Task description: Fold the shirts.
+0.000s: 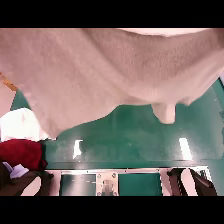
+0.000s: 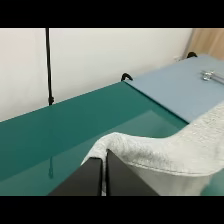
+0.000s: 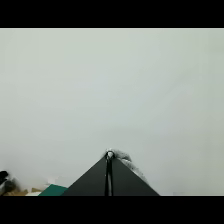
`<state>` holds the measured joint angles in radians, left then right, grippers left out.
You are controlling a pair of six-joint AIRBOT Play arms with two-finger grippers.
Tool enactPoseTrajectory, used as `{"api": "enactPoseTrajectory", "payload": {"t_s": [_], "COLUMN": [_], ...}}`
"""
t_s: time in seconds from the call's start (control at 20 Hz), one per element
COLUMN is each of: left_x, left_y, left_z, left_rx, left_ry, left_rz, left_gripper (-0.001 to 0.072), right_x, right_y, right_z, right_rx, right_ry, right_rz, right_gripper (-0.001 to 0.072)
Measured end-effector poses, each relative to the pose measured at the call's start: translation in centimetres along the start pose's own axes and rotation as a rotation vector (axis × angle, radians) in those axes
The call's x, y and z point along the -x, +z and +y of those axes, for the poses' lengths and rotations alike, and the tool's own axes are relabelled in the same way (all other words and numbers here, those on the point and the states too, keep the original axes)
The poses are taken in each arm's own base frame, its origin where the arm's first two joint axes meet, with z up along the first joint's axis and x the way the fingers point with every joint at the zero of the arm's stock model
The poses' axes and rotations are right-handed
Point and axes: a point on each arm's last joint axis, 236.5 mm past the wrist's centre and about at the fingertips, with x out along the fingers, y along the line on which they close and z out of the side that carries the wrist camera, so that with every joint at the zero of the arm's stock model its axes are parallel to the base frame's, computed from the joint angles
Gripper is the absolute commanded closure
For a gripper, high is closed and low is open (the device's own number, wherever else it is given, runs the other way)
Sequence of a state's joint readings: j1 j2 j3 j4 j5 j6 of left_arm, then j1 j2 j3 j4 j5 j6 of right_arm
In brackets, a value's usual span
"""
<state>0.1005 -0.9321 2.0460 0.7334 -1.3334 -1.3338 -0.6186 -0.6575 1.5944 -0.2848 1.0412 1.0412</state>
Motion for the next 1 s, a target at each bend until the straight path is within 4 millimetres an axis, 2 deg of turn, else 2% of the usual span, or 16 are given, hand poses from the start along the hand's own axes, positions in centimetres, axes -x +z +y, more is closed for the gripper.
{"api": "enactPoseTrajectory", "payload": {"t_s": [0.1,0.15,0.2,0.3,0.4,0.55,0.65,0.75,0.8,0.85,0.9,0.95,1.0], "left_x": [-0.8,-1.6,-2.9,-6.1,-10.0,-16.7,-21.0,-24.7,-26.0,-27.2,-28.0,-28.6,-28.9], "left_y": [-1.0,-2.0,-3.6,-7.8,-13.2,-22.8,-29.6,-35.1,-37.4,-39.3,-40.5,-41.8,-42.4], "left_z": [1.1,2.2,3.8,7.5,11.6,17.0,19.4,21.0,21.6,22.2,22.7,23.0,23.3], "left_rx": [0.021,0.046,0.082,0.17,0.27,0.412,0.485,0.556,0.585,0.612,0.634,0.649,0.661], "left_ry": [0.012,0.018,0.027,0.038,0.041,0.026,0.017,0.016,0.016,0.019,0.023,0.025,0.025], "left_rz": [0.03,0.057,0.101,0.192,0.276,0.377,0.441,0.47,0.485,0.489,0.489,0.495,0.496], "left_gripper": [0.0685,0.0685,0.0685,0.0685,0.0685,0.0685,0.0685,0.0684,0.0684,0.06,0.0262,0.0024,0.0004], "right_x": [-0.4,-0.8,-1.4,-3.1,-5.5,-9.5,-11.8,-13.2,-13.6,-13.8,-13.9,-13.8,-13.6], "right_y": [-1.0,-2.1,-3.6,-8.1,-14.2,-25.5,-33.2,-40.2,-43.0,-45.6,-47.6,-48.8,-49.6], "right_z": [-1.4,-2.7,-4.0,-7.2,-10.6,-15.0,-17.4,-19.0,-19.6,-20.2,-20.8,-21.4,-22.2], "right_rx": [-0.029,-0.064,-0.1,-0.194,-0.297,-0.44,-0.517,-0.577,-0.598,-0.618,-0.631,-0.641,-0.649], "right_ry": [-0.02,-0.027,-0.033,-0.032,-0.037,-0.069,-0.111,-0.153,-0.17,-0.186,-0.201,-0.216,-0.229], "right_rz": [0.015,0.032,0.057,0.132,0.224,0.376,0.472,0.562,0.599,0.632,0.656,0.669,0.677], "right_gripper": [0.0703,0.0703,0.0703,0.0703,0.0702,0.0702,0.0703,0.0702,0.0702,0.0701,0.0592,0.0451,0.0425]}}
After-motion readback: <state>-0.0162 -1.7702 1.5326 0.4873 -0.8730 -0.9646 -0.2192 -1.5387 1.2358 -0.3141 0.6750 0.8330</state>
